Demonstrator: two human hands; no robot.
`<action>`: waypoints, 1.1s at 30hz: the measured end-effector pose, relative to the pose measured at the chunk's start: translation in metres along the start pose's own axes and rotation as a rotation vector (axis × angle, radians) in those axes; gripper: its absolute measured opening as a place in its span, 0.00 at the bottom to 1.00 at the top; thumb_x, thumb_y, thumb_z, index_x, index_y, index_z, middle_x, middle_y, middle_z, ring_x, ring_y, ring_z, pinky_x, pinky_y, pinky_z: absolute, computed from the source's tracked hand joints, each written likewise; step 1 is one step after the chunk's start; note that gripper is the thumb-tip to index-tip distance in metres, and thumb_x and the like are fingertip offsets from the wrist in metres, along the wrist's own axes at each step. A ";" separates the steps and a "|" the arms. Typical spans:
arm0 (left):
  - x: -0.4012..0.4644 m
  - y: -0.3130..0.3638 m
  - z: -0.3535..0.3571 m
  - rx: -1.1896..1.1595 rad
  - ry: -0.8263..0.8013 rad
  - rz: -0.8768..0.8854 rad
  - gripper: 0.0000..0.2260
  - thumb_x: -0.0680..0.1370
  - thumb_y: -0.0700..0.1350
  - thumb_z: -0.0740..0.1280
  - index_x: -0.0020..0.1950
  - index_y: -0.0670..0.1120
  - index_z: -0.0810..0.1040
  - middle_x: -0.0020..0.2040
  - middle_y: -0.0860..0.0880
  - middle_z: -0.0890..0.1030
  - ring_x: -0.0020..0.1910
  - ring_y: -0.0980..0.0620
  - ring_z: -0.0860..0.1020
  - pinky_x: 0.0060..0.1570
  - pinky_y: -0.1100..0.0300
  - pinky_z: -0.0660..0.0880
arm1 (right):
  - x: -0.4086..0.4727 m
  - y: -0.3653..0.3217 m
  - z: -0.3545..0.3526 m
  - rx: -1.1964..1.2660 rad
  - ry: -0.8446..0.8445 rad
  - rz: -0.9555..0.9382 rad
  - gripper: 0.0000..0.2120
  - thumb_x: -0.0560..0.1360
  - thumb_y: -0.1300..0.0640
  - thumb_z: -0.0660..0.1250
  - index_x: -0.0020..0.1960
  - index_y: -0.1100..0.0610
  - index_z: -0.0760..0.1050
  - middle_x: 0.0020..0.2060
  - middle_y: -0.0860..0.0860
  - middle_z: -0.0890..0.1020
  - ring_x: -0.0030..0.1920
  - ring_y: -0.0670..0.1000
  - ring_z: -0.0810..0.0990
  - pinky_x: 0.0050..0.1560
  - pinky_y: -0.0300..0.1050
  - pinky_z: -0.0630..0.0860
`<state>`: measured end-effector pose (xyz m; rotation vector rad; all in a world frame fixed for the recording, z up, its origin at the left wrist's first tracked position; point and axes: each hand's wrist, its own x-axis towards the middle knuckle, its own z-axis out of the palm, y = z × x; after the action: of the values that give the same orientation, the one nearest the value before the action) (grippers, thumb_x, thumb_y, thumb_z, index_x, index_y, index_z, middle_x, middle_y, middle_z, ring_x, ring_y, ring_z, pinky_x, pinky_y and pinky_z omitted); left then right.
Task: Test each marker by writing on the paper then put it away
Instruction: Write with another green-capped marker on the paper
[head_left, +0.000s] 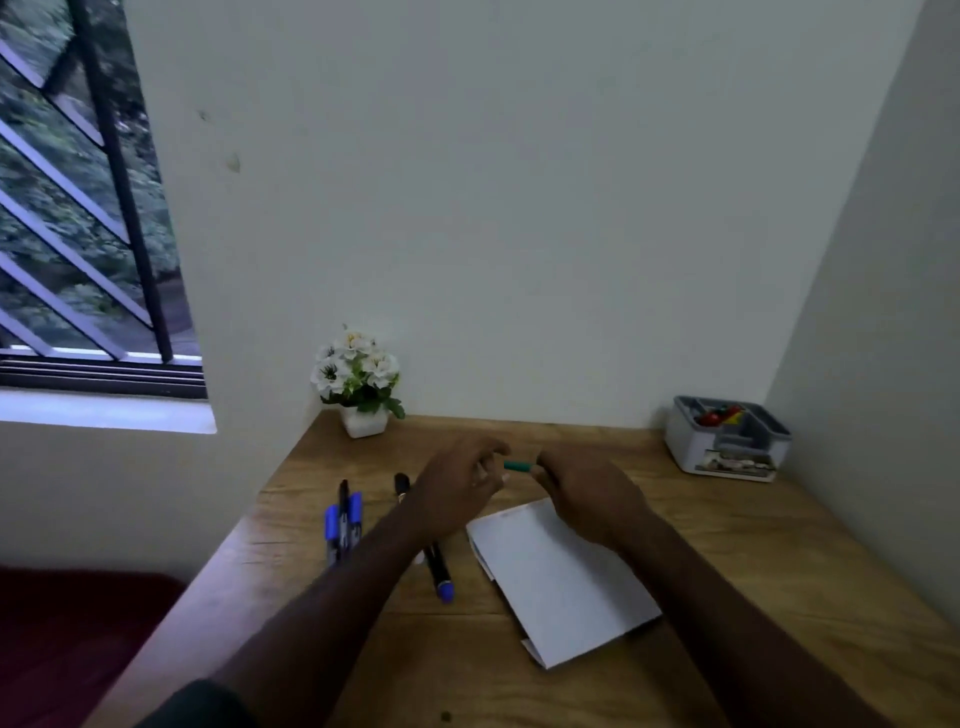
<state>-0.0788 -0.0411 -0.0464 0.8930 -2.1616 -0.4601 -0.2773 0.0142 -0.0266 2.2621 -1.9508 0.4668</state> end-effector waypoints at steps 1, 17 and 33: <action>0.004 0.002 0.009 0.009 -0.025 0.025 0.14 0.76 0.49 0.66 0.61 0.50 0.79 0.50 0.53 0.81 0.48 0.56 0.77 0.51 0.55 0.75 | -0.005 0.009 0.003 -0.025 0.041 -0.024 0.13 0.82 0.43 0.53 0.49 0.49 0.72 0.44 0.49 0.81 0.45 0.54 0.79 0.38 0.48 0.68; 0.021 -0.014 0.036 0.224 -0.015 -0.035 0.16 0.75 0.61 0.55 0.52 0.57 0.78 0.43 0.61 0.76 0.45 0.58 0.73 0.53 0.46 0.72 | -0.009 0.065 0.021 0.074 0.292 -0.054 0.13 0.81 0.45 0.55 0.63 0.42 0.71 0.53 0.43 0.84 0.52 0.48 0.82 0.47 0.47 0.77; 0.012 -0.011 0.036 0.197 -0.330 -0.076 0.19 0.73 0.59 0.66 0.61 0.54 0.76 0.57 0.56 0.79 0.55 0.56 0.75 0.57 0.54 0.73 | -0.012 0.045 0.031 1.009 0.256 0.085 0.17 0.83 0.49 0.60 0.44 0.62 0.74 0.36 0.61 0.77 0.37 0.57 0.75 0.39 0.48 0.71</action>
<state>-0.1061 -0.0559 -0.0705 1.0718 -2.5137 -0.4640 -0.3180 0.0098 -0.0643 2.3491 -1.8888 2.0024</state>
